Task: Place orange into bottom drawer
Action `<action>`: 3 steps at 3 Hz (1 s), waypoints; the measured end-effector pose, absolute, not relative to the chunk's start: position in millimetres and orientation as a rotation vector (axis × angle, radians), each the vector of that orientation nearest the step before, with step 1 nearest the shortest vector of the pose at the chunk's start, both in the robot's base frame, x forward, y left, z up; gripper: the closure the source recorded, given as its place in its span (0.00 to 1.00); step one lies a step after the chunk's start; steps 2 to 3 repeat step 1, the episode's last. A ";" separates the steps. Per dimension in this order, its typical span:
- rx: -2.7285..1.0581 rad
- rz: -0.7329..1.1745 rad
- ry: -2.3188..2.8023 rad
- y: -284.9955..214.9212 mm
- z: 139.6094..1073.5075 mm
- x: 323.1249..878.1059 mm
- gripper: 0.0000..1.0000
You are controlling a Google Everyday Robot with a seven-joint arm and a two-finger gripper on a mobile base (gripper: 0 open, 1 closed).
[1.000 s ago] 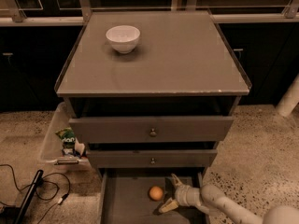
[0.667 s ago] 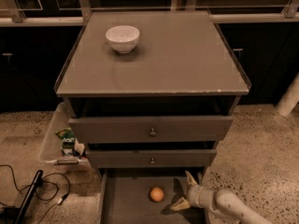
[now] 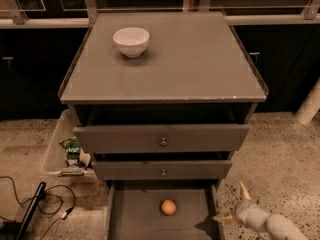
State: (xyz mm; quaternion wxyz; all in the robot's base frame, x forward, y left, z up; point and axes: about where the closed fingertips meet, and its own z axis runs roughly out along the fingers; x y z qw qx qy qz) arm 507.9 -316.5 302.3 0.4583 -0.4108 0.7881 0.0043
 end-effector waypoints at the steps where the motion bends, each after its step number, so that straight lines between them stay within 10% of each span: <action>1: -0.915 -0.136 1.974 -375.5 335.1 496.6 0.00; 3: -0.915 -0.136 1.974 -375.5 335.1 496.6 0.00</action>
Offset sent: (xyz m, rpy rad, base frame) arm 0.0000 0.0000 0.0000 0.0000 0.0000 0.0000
